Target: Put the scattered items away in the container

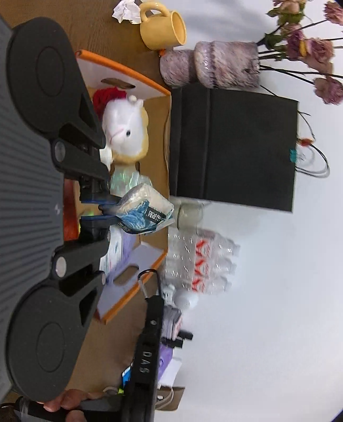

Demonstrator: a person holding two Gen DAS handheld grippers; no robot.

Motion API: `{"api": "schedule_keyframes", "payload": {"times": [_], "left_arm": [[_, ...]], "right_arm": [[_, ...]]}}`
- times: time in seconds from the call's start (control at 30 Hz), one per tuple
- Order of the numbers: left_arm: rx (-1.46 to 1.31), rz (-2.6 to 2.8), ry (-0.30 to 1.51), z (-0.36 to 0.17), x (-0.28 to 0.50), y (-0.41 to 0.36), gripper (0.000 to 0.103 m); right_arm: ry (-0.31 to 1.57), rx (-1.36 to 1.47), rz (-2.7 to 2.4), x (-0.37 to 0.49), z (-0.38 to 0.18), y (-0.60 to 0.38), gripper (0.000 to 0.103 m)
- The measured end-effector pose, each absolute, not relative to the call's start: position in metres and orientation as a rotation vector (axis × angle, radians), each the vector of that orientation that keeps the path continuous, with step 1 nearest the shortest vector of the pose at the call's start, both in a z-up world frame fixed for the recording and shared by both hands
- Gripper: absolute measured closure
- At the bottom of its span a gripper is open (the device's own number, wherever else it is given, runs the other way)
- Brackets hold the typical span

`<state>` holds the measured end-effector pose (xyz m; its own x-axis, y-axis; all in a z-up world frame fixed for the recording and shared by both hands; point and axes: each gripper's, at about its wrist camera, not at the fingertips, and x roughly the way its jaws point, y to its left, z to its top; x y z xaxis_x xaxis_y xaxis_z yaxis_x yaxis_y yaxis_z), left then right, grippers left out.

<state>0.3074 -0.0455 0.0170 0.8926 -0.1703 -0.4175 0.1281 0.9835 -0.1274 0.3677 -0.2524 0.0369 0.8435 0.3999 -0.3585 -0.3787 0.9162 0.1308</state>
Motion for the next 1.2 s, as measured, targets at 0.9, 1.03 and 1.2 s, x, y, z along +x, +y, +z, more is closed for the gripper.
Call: {"api": "schedule_keyframes", "payload": {"times": [0.9,1.03,1.2], "left_arm": [[-0.002,-0.041,0.405,0.005,0.335,-0.037,0.0],[-0.022,-0.047,0.41,0.004,0.324,-0.041,0.0],[-0.016,-0.058,0.431,-0.002,0.306,-0.05,0.0]], "right_arm": [[0.494,0.01,0.348,0.404,0.017,-0.238,0.008],[0.474,0.017,0.335,0.386,0.022,-0.248,0.007],[0.486,0.009,0.305,0.363,0.018,-0.264,0.006]]}}
